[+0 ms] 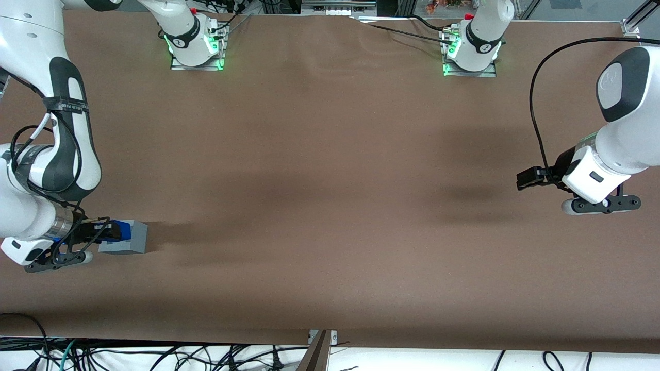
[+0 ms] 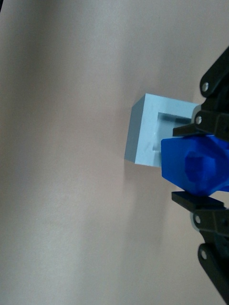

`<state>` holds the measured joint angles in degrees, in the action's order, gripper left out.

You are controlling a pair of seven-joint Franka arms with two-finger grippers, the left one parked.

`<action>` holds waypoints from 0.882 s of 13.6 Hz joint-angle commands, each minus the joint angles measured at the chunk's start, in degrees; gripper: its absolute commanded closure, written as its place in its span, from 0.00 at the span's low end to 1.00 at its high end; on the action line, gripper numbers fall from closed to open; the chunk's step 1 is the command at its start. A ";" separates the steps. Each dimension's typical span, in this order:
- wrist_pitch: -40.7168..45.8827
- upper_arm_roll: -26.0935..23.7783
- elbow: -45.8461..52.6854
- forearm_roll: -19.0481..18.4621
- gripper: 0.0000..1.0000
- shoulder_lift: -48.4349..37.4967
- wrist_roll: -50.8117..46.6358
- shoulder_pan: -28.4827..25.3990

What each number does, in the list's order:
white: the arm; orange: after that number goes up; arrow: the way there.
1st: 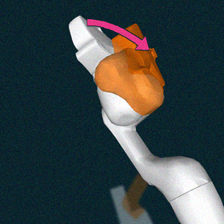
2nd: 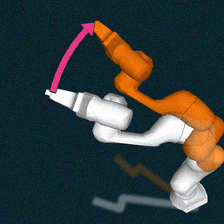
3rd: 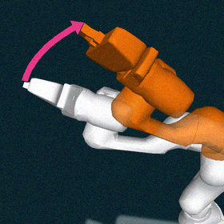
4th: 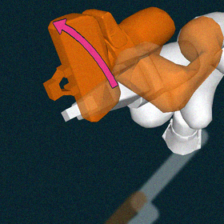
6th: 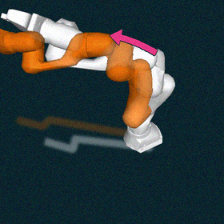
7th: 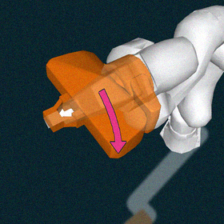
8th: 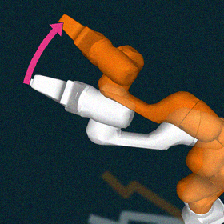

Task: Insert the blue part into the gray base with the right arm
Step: 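Carry the blue part over the gray base's opening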

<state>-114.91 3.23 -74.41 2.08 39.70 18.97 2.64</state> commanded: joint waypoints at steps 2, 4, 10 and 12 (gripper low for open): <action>-0.31 -0.68 0.06 0.47 0.75 0.73 3.18 2.02; -1.98 -0.68 0.06 0.64 0.75 1.43 2.40 2.72; -3.39 -0.68 0.06 0.65 0.75 2.22 -1.38 2.81; -3.48 -0.77 -0.03 0.73 0.75 2.49 -4.54 2.73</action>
<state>-117.68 3.10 -74.44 2.10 41.77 17.10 4.92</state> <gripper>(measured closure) 0.493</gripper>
